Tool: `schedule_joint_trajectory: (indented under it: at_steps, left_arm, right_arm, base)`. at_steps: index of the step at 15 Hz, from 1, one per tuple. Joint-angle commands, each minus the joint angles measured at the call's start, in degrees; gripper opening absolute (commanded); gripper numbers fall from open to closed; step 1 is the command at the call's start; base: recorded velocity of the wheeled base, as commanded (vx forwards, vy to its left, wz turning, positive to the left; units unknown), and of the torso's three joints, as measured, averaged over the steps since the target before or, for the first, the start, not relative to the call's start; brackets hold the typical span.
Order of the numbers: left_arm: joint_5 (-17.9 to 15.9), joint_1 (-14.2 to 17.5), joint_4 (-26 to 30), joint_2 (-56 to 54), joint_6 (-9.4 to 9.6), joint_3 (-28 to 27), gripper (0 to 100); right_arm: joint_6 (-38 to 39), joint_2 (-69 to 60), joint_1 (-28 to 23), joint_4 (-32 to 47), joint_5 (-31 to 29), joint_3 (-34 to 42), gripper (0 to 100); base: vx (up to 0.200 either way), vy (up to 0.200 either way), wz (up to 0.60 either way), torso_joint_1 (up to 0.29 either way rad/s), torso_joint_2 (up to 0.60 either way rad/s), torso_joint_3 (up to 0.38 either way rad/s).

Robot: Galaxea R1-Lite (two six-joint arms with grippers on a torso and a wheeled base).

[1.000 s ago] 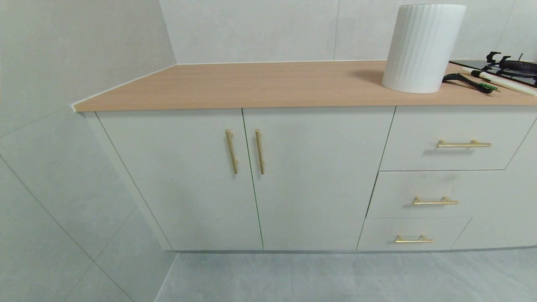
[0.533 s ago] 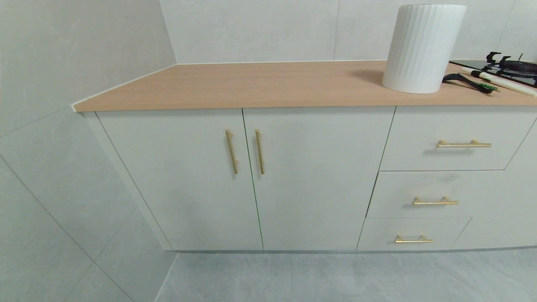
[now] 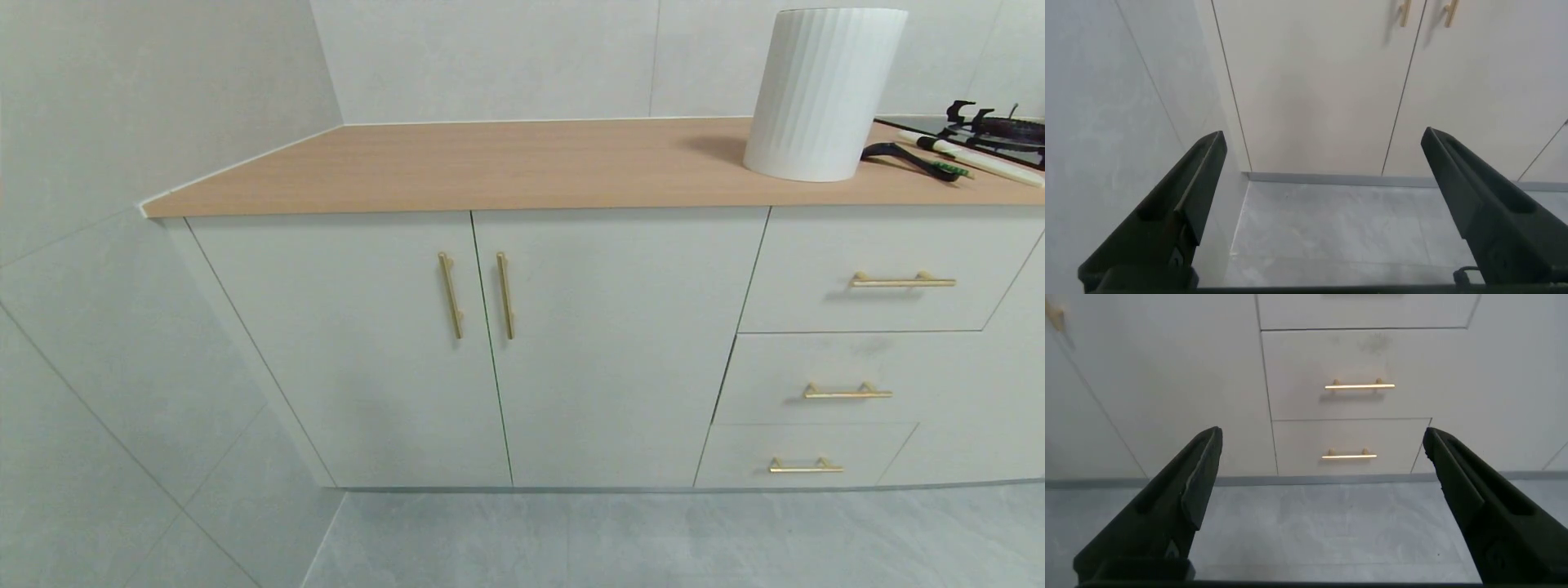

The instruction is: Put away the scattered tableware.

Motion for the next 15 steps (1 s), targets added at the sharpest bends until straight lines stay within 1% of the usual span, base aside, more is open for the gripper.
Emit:
schedule_joint_trajectory:
  at_steps: [1,11,14,15]
  left_arm:
    - [0.0,0.0,0.0,0.0,-0.1,0.0,100]
    - [0.0,0.0,0.0,0.0,-0.1,0.0,100]
    - [0.0,0.0,0.0,0.0,0.25,0.0,100]
    - [0.0,0.0,0.0,0.0,0.16,0.0,100]
  right_arm:
    - [0.0,0.1,0.0,0.2,0.2,0.1,100]
    - [-0.1,0.0,0.0,0.2,0.2,0.1,100]
    - [-0.1,0.0,0.0,0.2,0.3,0.1,100]
    - [-0.1,0.0,0.0,0.2,0.3,0.1,100]
  base:
    - [0.0,0.0,0.0,0.0,0.0,0.0]
    - [0.0,0.0,0.0,0.0,0.0,0.0]
    - [0.0,0.0,0.0,0.0,0.0,0.0]
    - [0.0,-0.2,0.0,0.002,0.0,0.002]
